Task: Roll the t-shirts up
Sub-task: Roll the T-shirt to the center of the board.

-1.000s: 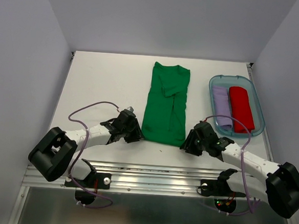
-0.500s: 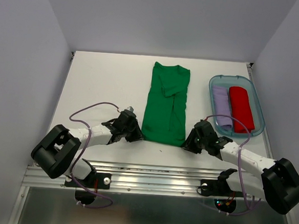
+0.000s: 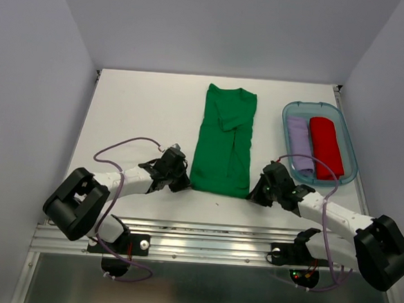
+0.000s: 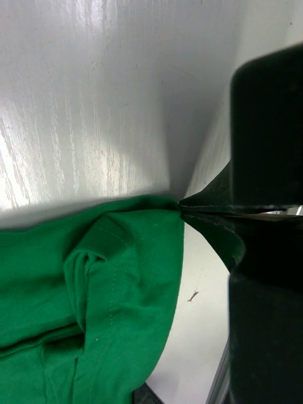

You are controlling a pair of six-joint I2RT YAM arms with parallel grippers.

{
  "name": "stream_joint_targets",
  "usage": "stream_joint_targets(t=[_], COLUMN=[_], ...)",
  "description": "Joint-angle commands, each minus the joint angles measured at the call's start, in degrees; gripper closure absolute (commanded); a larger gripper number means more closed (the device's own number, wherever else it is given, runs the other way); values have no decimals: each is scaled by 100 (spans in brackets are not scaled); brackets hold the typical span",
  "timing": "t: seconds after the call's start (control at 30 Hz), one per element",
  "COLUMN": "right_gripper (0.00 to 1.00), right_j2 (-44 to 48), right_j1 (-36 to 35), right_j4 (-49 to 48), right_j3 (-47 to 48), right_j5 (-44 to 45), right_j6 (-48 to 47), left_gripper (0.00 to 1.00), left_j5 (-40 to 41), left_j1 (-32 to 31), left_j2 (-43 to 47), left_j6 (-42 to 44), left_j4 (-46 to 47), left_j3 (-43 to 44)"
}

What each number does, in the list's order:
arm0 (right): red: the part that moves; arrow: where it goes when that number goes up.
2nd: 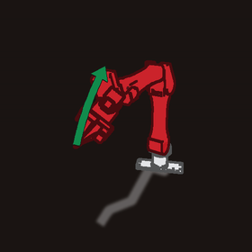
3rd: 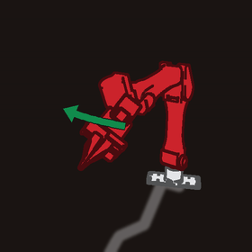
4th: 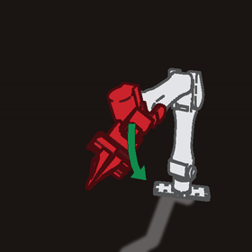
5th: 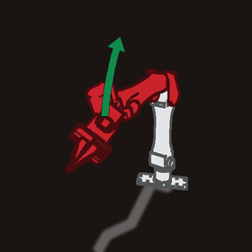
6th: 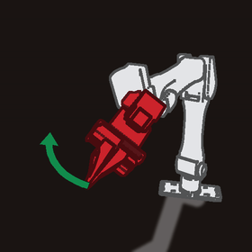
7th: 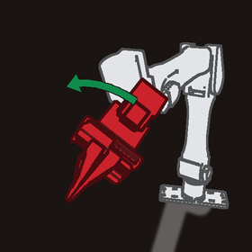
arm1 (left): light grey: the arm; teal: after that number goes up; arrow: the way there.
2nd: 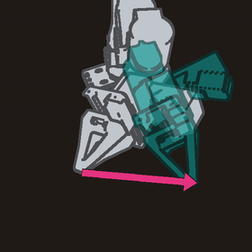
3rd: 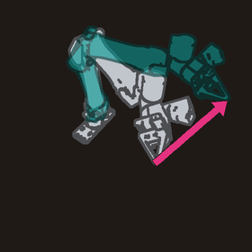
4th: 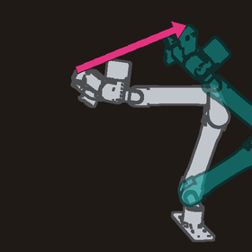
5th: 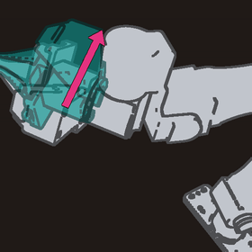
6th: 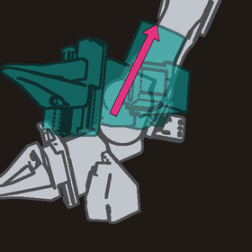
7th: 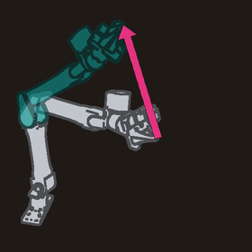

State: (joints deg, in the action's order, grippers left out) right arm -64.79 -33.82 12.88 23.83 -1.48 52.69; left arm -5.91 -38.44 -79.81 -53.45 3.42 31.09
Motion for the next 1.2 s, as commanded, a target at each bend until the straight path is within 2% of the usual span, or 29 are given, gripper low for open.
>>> stream_joint_targets(t=[0.0, 0.4, 0.83, 1.17], right_gripper=[99, 99, 99, 99], right_j2=[274, 441, 301, -217], right_j1=[25, 25, 25, 86], right_j4=[-14, 267, 399, 399], right_j3=[244, 622, 1096, 1510], right_j5=[121, 332, 701, 851], right_j6=[-92, -153, -303, -505], left_gripper=[100, 100, 100, 100], left_j5=[319, 310, 161, -24], left_j1=[38, 134, 406, 679], left_j2=[229, 370, -70, -588], left_j6=[133, 177, 379, 713], left_j4=[-588, -1080, -1467, -1643], left_j3=[274, 784, 1470, 2050])
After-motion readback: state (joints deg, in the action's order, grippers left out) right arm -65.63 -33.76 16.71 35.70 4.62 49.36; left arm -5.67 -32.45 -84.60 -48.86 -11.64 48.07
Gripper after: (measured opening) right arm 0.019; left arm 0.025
